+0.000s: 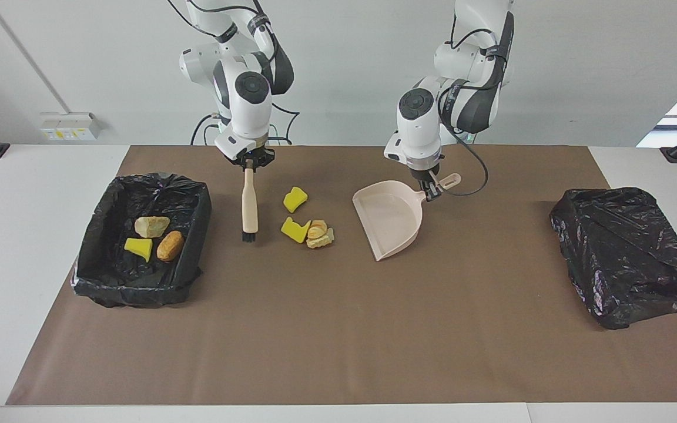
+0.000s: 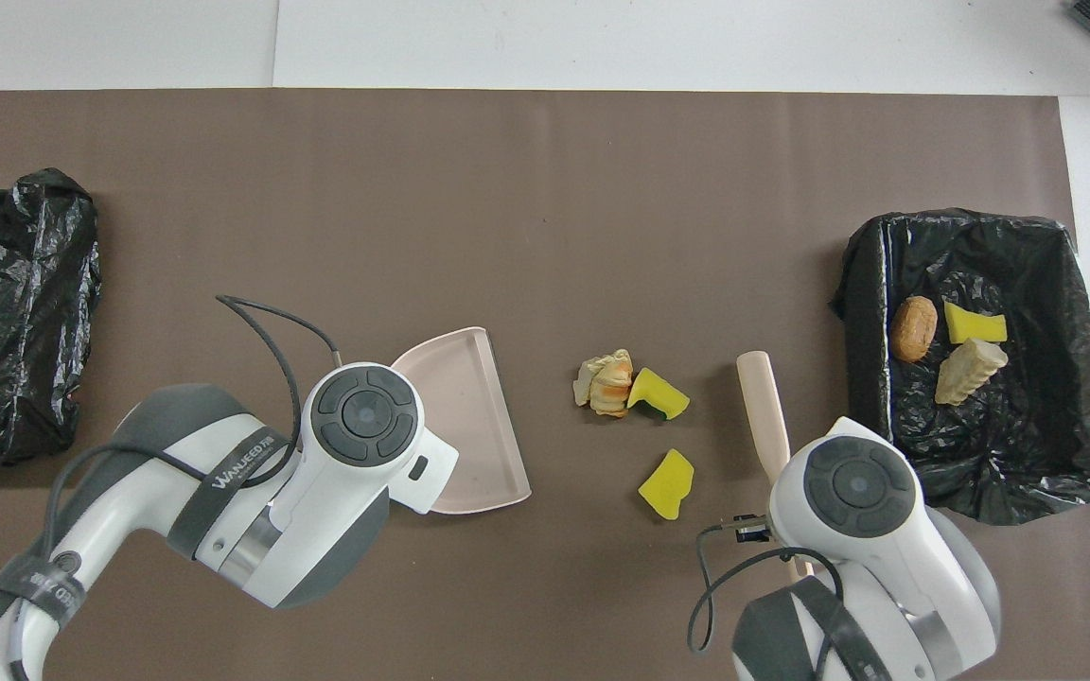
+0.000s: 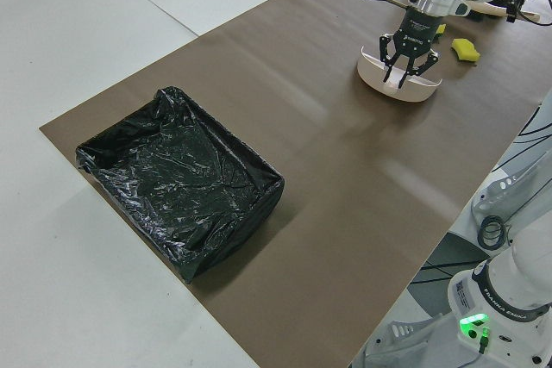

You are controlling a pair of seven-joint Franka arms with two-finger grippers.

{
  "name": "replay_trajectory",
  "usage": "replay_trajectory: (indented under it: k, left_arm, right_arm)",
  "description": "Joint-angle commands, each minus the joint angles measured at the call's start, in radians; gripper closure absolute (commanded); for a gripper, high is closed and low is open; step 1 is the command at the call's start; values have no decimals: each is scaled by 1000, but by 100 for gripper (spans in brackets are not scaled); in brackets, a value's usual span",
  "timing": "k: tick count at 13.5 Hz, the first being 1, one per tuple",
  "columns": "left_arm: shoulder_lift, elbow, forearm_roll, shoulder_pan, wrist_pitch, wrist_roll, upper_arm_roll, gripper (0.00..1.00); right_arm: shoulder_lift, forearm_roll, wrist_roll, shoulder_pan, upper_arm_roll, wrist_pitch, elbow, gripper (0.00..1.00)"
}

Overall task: Sweep and dump trash in bin
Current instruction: 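Sweep the tan and yellow pieces into the dustpan with the right gripper's brush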

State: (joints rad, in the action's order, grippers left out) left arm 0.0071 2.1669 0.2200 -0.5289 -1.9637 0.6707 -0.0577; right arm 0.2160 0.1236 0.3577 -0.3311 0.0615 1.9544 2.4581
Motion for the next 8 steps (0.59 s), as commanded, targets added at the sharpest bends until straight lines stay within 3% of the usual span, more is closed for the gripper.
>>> replay_trajectory:
  k: [1, 8]
  left_arm:
    - [-36, 44, 22, -8, -21, 17, 4, 100]
    - [-45, 71, 22, -6, -21, 13, 4, 100]
  right_arm:
    - [-62, -47, -19, -29, 4, 41, -24, 100]
    - [-208, -379, -72, -236, 4, 204, -99, 100]
